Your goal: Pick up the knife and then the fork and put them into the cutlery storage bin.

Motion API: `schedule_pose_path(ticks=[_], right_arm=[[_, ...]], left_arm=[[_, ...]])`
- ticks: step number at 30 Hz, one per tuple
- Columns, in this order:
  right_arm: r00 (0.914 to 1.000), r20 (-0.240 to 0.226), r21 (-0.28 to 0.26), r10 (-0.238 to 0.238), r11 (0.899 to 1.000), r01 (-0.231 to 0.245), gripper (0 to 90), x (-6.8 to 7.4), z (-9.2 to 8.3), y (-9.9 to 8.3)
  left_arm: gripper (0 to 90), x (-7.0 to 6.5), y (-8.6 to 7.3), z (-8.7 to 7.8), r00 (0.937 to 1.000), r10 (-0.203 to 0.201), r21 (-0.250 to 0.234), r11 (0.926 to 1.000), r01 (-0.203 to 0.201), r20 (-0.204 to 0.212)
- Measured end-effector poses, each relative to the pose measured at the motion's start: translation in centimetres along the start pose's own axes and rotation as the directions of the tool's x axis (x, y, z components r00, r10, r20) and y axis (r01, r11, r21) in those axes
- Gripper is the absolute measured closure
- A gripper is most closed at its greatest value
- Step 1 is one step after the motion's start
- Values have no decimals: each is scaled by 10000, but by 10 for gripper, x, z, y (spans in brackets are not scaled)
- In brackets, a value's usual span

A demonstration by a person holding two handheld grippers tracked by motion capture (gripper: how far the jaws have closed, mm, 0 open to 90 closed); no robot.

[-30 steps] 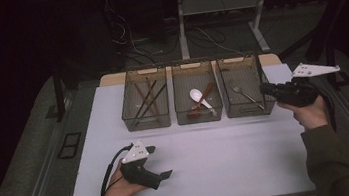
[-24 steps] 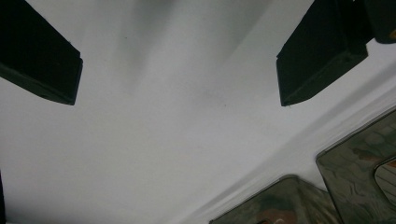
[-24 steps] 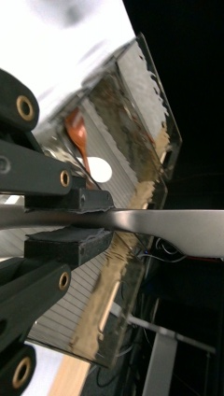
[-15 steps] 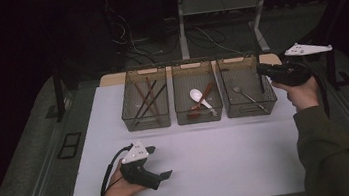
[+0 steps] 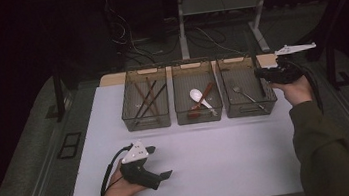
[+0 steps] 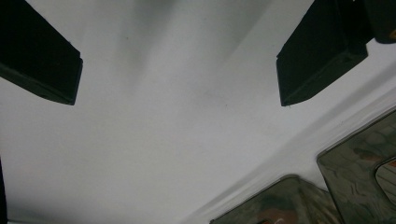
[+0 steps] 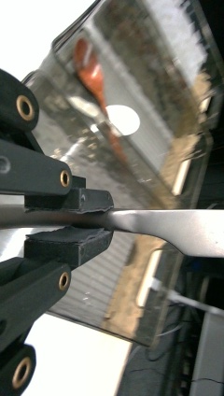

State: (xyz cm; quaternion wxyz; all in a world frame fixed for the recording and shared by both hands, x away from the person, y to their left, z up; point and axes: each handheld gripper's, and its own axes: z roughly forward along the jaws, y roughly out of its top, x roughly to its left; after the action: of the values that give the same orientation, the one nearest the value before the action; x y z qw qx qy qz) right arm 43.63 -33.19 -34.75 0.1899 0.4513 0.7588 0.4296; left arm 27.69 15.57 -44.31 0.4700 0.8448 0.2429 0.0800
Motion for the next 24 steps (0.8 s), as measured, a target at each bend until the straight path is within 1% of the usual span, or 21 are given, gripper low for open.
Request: schedule_pose_path(ticks=[3, 5, 10, 14, 16, 17, 18, 21, 24], right_arm=[[10000, 47, 533, 19, 9986, -21, 796, -3, 6, -3], [9999, 124, 815, 103, 9966, -113, 797, -4, 9, -5], [9999, 148, 1420, 50, 9898, -71, 796, -5, 15, -8], [9996, 287, 2009, -6, 9796, -52, 797, -5, 22, -10], [9995, 320, 2324, 55, 9725, -128, 796, -6, 25, -11], [9995, 300, 2421, 39, 9702, -111, 796, -7, 27, -12], [9994, 314, 2560, 122, 9665, -198, 796, -7, 29, -13], [9993, 371, 2898, 89, 9569, -193, 796, -7, 34, -15], [9996, 276, 3177, 97, 9480, -180, 796, -7, 39, -16]], left_arm=[[0, 0, 0, 0, 10000, 1, 4, 10000, -1, -2], [0, 0, 0, 0, 10000, -1, 2, 10000, 1, -1], [0, 0, 0, 0, 10000, -9, 0, 10000, 9, 3], [0, 0, 0, 0, 10000, -7, -3, 10000, 7, 7], [0, 0, 0, 0, 10000, -4, 2, 10000, 4, 12], [0, 0, 0, 0, 10000, -8, 0, 10000, 8, 13], [0, 0, 0, 0, 10000, -10, 3, 10000, 10, 12], [0, 0, 0, 0, 10000, -14, 2, 10000, 14, 14], [0, 0, 0, 0, 10000, -14, 9, 10000, 14, 13]])
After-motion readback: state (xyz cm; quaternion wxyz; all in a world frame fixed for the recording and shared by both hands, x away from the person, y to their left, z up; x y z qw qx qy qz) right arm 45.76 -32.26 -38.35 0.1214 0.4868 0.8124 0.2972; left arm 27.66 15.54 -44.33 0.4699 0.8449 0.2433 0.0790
